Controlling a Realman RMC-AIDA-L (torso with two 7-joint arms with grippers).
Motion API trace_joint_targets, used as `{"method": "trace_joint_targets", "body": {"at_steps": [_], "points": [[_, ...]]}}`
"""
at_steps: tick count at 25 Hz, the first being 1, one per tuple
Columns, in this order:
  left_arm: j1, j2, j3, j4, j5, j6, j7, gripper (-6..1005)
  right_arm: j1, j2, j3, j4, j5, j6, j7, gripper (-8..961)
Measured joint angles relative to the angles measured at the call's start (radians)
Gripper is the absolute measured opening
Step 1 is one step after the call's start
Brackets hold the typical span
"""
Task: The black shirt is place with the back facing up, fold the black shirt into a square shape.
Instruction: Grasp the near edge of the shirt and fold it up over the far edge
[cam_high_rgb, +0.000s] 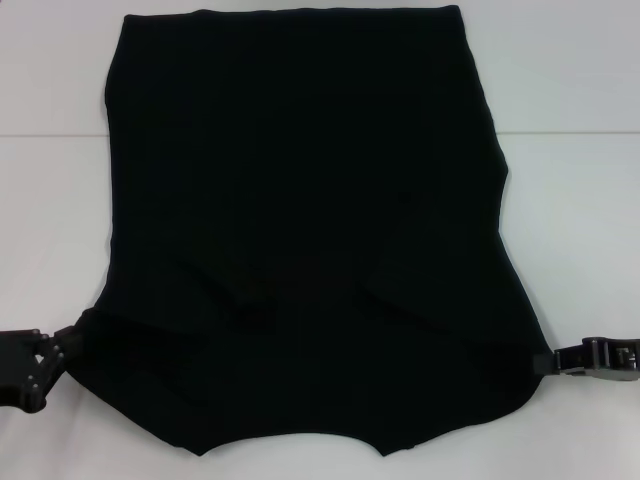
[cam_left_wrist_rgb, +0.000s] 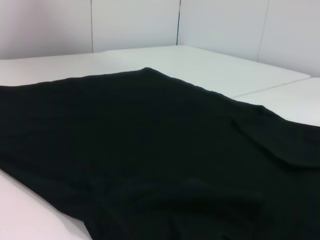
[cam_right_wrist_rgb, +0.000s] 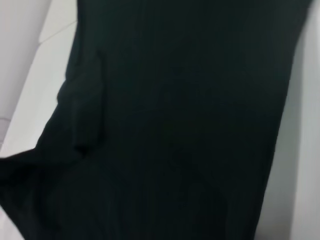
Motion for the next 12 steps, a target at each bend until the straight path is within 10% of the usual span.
{"method": "trace_joint_targets", "body": {"at_steps": [12], "points": [[0.022,-0.004,-0.018,0.004,-0.021,0.080,-0.082,21,-0.091,-0.018,0.107,-0.001,0.002,-0.086,-0.164,27]]}}
